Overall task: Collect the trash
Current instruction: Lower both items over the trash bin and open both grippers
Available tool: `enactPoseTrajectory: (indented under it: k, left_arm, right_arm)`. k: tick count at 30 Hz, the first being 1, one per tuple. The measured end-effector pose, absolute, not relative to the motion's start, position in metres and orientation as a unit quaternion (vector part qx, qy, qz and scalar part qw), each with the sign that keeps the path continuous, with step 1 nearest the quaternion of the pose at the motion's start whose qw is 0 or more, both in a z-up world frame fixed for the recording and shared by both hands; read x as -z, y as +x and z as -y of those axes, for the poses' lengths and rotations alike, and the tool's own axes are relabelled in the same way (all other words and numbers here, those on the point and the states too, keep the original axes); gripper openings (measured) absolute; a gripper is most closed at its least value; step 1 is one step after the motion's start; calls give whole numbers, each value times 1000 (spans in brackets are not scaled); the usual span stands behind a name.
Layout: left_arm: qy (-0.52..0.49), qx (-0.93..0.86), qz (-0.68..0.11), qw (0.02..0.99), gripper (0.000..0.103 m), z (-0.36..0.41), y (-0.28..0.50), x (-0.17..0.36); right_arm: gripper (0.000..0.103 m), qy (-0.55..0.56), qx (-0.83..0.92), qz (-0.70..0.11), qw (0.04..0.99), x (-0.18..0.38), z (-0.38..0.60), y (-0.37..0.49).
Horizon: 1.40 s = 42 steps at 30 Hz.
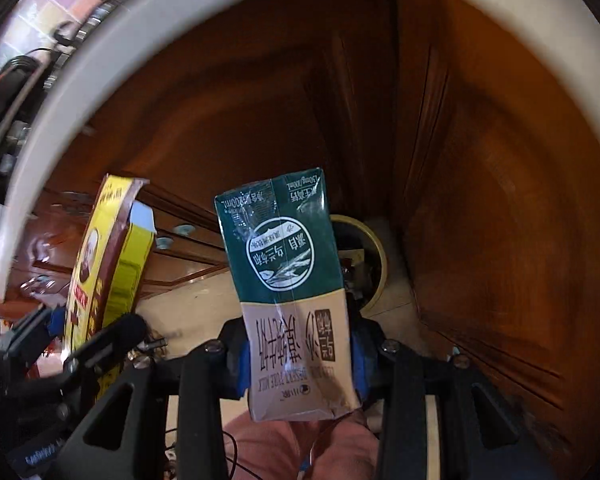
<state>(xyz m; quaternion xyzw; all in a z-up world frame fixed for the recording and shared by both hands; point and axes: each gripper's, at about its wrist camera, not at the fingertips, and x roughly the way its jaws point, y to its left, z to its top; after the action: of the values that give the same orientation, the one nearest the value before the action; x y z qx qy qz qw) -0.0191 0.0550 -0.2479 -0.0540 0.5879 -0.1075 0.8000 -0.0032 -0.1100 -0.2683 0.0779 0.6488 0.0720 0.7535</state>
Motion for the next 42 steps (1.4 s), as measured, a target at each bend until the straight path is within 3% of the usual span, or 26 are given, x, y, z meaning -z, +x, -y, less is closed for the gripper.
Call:
enactPoseTrajectory:
  k: [13, 15, 17, 18, 20, 22, 34, 42]
  left_arm:
    - [-47, 107, -632, 766, 61, -49, 18, 435]
    - [-34, 102, -636, 764, 61, -50, 24, 450]
    - [-22, 95, -637, 764, 62, -51, 28, 461]
    - [-18, 90, -638, 765, 64, -52, 31, 465]
    - [-19, 87, -639, 764, 80, -54, 34, 470]
    - [-19, 84, -640, 764, 84, -57, 36, 471]
    - [-25, 79, -643, 761, 84, -64, 35, 436]
    - [-32, 87, -633, 769, 85, -70, 20, 358]
  right_arm:
    - [40, 103, -39, -683, 722, 466, 105, 32]
    - [44, 102, -33, -687, 719, 482, 108, 23]
    - [60, 99, -34, -686, 720, 493, 113, 24]
    - [62, 100, -36, -684, 721, 497, 113, 25]
    - [63, 97, -36, -683, 723, 498, 112, 25]
    - [63, 96, -36, -682, 724, 496, 111, 25]
    - [63, 84, -37, -681, 726, 452, 117, 18]
    - [63, 70, -55, -679, 729, 374, 110, 10]
